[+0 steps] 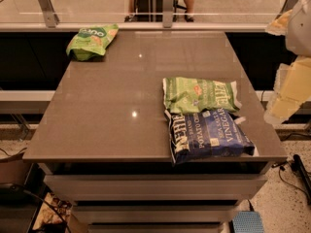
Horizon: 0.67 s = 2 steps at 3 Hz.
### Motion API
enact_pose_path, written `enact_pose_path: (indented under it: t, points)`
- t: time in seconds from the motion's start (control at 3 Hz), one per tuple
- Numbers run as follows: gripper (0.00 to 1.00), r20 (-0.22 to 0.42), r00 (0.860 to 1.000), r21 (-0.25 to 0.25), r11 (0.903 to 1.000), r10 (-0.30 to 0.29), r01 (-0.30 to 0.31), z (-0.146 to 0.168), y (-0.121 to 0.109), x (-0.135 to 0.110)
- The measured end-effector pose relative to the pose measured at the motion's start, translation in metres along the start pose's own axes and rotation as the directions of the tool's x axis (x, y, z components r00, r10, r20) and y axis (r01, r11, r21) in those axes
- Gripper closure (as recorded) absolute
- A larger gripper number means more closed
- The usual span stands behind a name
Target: Move blue chip bag near green rice chip bag
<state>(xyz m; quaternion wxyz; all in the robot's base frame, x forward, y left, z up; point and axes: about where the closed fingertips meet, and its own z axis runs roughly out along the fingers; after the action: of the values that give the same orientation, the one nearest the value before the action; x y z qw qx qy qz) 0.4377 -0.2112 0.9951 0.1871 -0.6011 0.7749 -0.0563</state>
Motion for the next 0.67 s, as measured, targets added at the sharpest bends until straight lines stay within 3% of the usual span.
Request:
enact_pose_path:
  t: [0.33, 0.67]
  points:
    - [0.0, -0.001, 1.0, 0.005, 1.0, 0.005, -0.005, 0.002, 0.004, 0.001]
    - [0.0, -0.051, 0.999, 0.01, 0.9999, 0.01, -0.009, 0.005, 0.015, -0.001]
